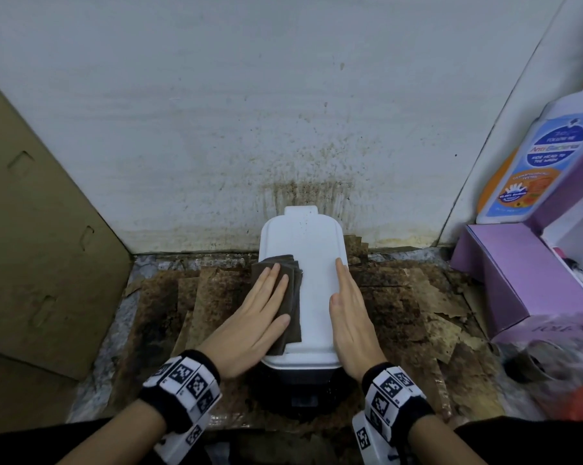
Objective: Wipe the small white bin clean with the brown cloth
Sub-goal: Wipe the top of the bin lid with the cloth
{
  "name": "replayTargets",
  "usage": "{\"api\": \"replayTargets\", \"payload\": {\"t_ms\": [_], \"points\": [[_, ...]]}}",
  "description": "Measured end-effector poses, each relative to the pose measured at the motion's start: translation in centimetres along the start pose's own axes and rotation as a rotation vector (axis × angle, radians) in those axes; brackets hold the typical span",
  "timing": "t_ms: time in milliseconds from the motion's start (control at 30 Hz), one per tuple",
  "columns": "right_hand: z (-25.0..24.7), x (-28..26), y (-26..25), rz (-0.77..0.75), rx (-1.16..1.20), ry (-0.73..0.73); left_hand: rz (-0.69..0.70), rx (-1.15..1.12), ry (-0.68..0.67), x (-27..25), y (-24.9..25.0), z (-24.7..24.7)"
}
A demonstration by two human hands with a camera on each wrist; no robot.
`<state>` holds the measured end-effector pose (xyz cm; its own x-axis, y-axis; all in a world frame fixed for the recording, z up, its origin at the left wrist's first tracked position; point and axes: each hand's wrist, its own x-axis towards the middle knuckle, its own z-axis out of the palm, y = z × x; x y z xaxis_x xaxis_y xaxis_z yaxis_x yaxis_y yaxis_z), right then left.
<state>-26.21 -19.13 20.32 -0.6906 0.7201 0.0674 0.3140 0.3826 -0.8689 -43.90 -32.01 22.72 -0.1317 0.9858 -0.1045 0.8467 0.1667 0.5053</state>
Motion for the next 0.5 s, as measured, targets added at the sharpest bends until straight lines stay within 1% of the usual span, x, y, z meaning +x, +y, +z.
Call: {"api": "replayTargets", "payload": {"t_ms": [133, 300, 400, 500], "points": [[-0.1, 0.2, 0.1, -0.002, 0.013, -0.009, -0.032, 0.145, -0.016, 4.5, -0.2, -1.7], [0.0, 0.4, 0.1, -0.005, 0.033, -0.009, -0.028, 0.29, -0.043, 10.6, -2.2, -3.7], [0.0, 0.5, 0.1, 0.001, 0.038, -0.008, -0.047, 0.339, -0.055, 14.3, -2.9, -4.9], [0.0, 0.7, 0.2, -0.001, 0.036, -0.01, -0.072, 0.324, -0.039, 17.4, -2.8, -5.5]]}}
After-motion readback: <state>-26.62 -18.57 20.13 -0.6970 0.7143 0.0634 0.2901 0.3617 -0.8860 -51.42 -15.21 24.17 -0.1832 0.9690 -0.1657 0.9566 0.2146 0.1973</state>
